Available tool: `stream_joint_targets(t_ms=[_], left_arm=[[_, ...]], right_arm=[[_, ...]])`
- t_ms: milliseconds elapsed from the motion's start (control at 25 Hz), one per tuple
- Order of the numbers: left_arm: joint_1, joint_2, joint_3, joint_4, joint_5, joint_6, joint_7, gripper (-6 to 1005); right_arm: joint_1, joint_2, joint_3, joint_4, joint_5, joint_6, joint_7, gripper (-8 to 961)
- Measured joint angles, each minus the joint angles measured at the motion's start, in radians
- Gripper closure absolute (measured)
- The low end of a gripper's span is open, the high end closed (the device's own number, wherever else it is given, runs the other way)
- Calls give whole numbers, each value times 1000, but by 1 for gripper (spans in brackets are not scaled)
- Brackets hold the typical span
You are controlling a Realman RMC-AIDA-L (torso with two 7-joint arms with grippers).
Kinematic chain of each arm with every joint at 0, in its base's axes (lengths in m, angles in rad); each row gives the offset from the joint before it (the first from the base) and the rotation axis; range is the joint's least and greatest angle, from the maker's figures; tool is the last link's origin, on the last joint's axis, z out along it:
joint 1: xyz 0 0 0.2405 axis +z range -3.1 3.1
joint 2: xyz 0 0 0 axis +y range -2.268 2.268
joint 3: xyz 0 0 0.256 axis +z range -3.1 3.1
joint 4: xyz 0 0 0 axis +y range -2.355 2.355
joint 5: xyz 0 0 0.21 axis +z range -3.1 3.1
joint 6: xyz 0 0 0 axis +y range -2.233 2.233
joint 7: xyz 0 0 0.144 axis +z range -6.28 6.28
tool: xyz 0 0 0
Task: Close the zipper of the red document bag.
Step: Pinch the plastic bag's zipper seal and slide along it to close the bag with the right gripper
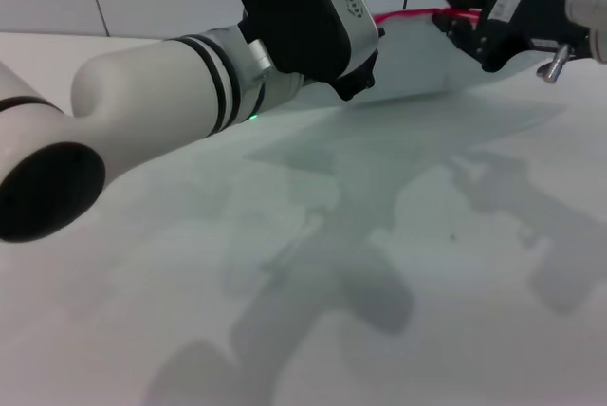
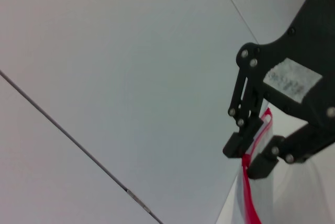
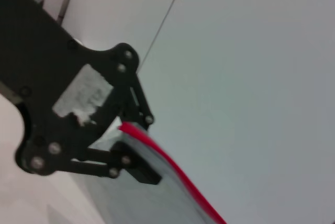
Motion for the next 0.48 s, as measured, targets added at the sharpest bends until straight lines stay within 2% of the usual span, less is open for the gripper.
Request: stream_joint_targets(t_ms=[240, 480], left_arm=[[-3, 0, -1, 5, 0, 0, 0, 894], [-2, 0, 0, 5, 0, 0, 0, 888]], right_arm=[[4, 0, -16, 0, -5, 1, 0, 731], [8, 0, -32, 0, -6, 7, 0, 719]])
